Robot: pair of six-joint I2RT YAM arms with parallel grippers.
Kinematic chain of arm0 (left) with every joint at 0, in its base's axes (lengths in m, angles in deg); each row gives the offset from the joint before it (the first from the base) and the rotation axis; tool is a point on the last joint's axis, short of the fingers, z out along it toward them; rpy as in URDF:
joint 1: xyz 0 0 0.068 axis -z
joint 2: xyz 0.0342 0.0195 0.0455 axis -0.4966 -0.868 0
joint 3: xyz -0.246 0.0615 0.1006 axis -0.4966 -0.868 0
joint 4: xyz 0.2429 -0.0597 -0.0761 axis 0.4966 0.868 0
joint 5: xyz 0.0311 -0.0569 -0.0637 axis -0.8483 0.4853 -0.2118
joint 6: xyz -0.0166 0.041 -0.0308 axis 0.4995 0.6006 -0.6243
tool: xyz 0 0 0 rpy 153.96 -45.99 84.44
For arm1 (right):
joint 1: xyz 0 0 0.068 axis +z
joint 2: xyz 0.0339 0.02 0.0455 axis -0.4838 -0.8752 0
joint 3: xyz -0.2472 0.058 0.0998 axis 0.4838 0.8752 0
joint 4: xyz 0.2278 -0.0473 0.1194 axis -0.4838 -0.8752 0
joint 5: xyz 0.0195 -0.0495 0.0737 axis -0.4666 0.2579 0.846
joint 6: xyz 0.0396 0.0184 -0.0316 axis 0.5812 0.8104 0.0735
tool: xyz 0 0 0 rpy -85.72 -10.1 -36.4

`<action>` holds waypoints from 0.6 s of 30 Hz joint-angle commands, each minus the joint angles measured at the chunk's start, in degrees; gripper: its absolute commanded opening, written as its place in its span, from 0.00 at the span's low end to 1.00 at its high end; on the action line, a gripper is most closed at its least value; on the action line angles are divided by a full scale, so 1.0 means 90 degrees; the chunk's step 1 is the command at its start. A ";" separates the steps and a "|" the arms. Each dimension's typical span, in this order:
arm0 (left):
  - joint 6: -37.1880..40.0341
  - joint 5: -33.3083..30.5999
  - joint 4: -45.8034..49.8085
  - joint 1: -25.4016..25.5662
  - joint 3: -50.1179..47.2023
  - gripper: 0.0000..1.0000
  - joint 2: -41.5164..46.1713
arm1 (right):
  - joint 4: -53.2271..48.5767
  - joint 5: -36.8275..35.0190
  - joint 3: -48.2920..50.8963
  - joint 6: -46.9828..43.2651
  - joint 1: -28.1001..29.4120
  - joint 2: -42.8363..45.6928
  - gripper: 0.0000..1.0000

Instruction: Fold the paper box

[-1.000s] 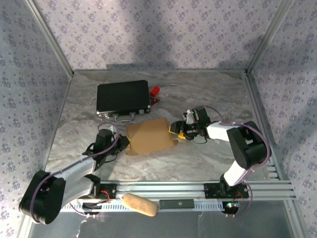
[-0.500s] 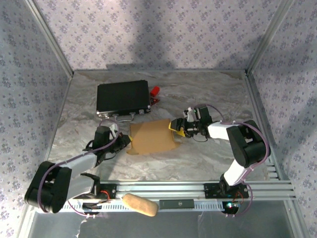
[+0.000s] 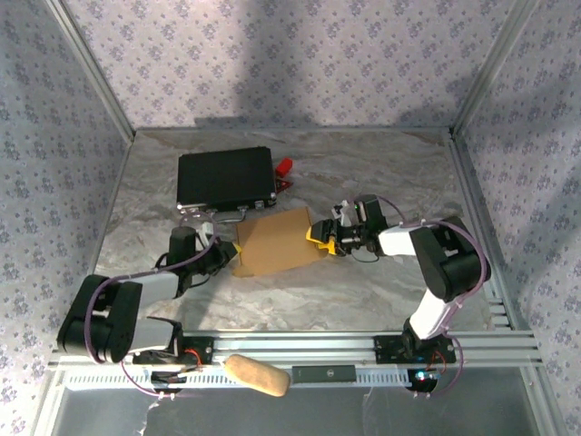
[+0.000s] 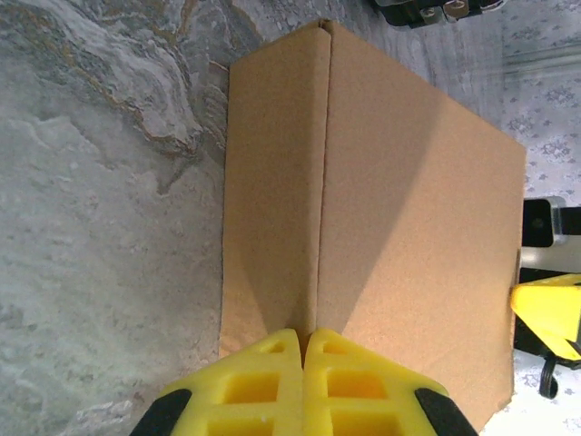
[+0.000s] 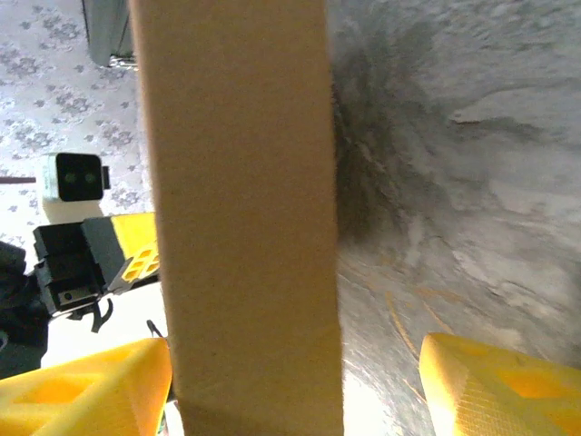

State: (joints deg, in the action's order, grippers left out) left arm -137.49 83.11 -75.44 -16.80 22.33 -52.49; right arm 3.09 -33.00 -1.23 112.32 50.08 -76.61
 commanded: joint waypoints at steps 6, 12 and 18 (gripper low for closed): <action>-0.0011 0.0403 -0.0079 -0.0035 0.0120 0.00 -0.0358 | 0.0816 0.0344 -0.0120 0.0742 0.0196 -0.0134 0.68; -0.0050 0.0370 0.0162 -0.0045 0.0260 0.00 -0.0152 | 0.0851 0.0300 -0.0161 0.1086 0.0189 -0.0040 0.49; 0.0163 -0.0020 0.1538 -0.0044 0.0687 0.55 0.1251 | 0.1041 0.0149 0.0071 0.2095 0.0085 0.0201 0.35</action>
State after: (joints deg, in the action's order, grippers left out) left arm -137.65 84.08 -68.19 -17.04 25.15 -48.18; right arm 10.91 -30.68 -1.42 124.82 51.56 -76.98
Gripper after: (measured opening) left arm 0.337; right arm 0.397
